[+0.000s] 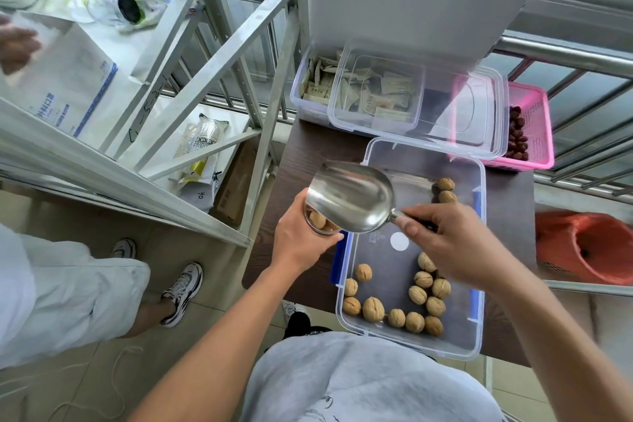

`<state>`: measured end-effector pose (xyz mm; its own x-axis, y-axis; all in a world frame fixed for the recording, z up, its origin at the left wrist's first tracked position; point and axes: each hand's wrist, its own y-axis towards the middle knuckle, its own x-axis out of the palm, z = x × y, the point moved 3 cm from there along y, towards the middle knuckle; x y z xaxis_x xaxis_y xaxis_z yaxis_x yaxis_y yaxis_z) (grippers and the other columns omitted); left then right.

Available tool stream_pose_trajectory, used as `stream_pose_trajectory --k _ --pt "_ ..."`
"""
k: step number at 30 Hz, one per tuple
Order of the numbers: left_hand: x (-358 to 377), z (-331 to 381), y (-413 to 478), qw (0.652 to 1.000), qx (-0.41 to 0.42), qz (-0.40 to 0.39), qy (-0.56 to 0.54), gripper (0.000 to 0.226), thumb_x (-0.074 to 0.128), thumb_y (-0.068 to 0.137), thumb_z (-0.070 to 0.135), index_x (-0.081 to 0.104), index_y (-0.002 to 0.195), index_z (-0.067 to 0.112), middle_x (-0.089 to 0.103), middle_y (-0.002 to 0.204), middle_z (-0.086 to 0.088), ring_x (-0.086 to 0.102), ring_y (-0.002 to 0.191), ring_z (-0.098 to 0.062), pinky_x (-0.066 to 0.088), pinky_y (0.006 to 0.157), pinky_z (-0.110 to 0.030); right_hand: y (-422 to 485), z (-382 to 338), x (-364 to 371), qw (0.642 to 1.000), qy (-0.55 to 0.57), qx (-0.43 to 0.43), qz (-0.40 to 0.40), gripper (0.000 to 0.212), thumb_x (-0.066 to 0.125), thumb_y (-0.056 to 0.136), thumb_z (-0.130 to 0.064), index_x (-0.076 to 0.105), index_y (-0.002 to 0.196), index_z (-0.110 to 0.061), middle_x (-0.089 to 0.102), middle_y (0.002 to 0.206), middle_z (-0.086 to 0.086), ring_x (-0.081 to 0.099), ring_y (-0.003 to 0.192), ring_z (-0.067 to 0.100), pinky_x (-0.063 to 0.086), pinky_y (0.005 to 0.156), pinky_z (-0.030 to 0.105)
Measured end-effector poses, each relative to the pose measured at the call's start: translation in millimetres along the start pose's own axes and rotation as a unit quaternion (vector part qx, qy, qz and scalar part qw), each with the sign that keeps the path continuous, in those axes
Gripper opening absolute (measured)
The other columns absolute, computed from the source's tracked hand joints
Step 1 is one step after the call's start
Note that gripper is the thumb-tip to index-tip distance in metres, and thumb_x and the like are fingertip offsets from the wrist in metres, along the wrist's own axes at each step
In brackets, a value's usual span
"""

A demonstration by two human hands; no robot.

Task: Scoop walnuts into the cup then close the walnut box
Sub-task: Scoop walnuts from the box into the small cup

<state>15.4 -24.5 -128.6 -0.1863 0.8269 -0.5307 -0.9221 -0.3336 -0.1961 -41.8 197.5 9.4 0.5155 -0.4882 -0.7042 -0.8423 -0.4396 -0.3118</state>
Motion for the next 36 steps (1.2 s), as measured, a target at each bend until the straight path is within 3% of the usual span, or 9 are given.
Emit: stream_pose_trajectory --k 5,11,15,17,21,24,30,36 --pt "-2.5 -1.1 -0.8 1.0 -0.015 0.004 -0.014 0.087 0.096 0.055 0.031 0.041 0.112 0.066 0.064 0.103 0.029 0.06 0.104 0.006 0.051 0.094 -0.025 7.3 25.6 21.2 1.0 0.016 0.022 0.006 0.038 0.053 0.099 -0.038 0.072 0.091 -0.006 0.038 0.045 -0.006 0.03 0.045 0.013 0.027 0.049 0.03" --pt "1.1 2.5 -0.7 0.999 -0.032 -0.01 -0.015 0.083 0.097 0.056 0.03 0.045 0.113 0.06 0.063 0.102 0.031 0.06 0.102 0.003 0.046 0.089 -0.018 10.2 34.0 22.6 0.998 0.014 0.036 0.047 0.036 0.054 0.099 -0.037 0.074 0.089 -0.009 0.041 0.045 -0.004 0.036 0.047 0.013 0.033 0.051 0.032" --pt "-0.9 1.4 0.6 0.999 -0.03 -0.007 -0.017 0.08 0.097 0.056 0.029 0.046 0.111 0.059 0.063 0.103 0.03 0.06 0.101 0.007 0.047 0.09 -0.02 5.5 28.6 23.4 0.997 0.045 0.023 0.066 0.032 0.054 0.1 -0.035 0.07 0.082 -0.014 0.045 0.046 -0.012 0.035 0.045 0.011 0.027 0.046 0.023" --pt "-1.4 1.1 0.2 0.999 -0.031 -0.002 -0.017 0.08 0.098 0.055 0.03 0.047 0.11 0.059 0.063 0.102 0.029 0.06 0.1 0.01 0.049 0.09 -0.02 4.1 24.2 25.0 0.995 0.067 0.006 0.069 0.032 0.053 0.1 -0.036 0.069 0.081 -0.014 0.043 0.048 -0.009 0.034 0.045 0.01 0.029 0.047 0.026" --pt "-1.6 1.2 -0.7 0.999 -0.034 0.007 -0.024 0.083 0.098 0.055 0.028 0.048 0.118 0.051 0.062 0.103 0.029 0.062 0.104 -0.003 0.05 0.092 -0.025 5.6 23.9 29.9 0.998 0.037 -0.01 0.057 0.038 0.052 0.099 -0.038 0.068 0.082 -0.009 0.046 0.051 -0.003 0.037 0.047 0.011 0.04 0.052 0.04" --pt "-2.8 2.5 0.0 0.999 -0.037 0.009 -0.025 0.083 0.098 0.057 0.028 0.047 0.117 0.053 0.06 0.104 0.029 0.059 0.105 -0.005 0.045 0.091 -0.024 5.8 32.5 28.0 0.997 0.022 0.005 0.073 0.037 0.052 0.098 -0.041 0.071 0.085 -0.011 0.048 0.051 -0.002 0.04 0.049 0.013 0.043 0.054 0.042" --pt "-1.5 2.7 -0.8 0.999 -0.034 0.012 -0.029 0.084 0.098 0.056 0.025 0.049 0.118 0.05 0.06 0.104 0.031 0.059 0.103 -0.003 0.042 0.087 -0.015 0.2 40.0 31.8 0.995 0.055 0.019 0.078 0.033 0.053 0.099 -0.041 0.069 0.083 -0.017 0.042 0.049 -0.005 0.034 0.048 0.012 0.033 0.05 0.033" --pt "-1.3 3.0 -3.9 0.999 -0.038 0.01 -0.021 0.084 0.098 0.056 0.025 0.048 0.121 0.046 0.058 0.105 0.026 0.057 0.105 -0.006 0.041 0.088 -0.02 -4.8 51.2 27.8 0.983 0.128 0.094 0.096 0.03 0.054 0.1 -0.035 0.069 0.085 -0.014 0.046 0.048 -0.01 0.039 0.048 0.006 0.034 0.051 0.027"
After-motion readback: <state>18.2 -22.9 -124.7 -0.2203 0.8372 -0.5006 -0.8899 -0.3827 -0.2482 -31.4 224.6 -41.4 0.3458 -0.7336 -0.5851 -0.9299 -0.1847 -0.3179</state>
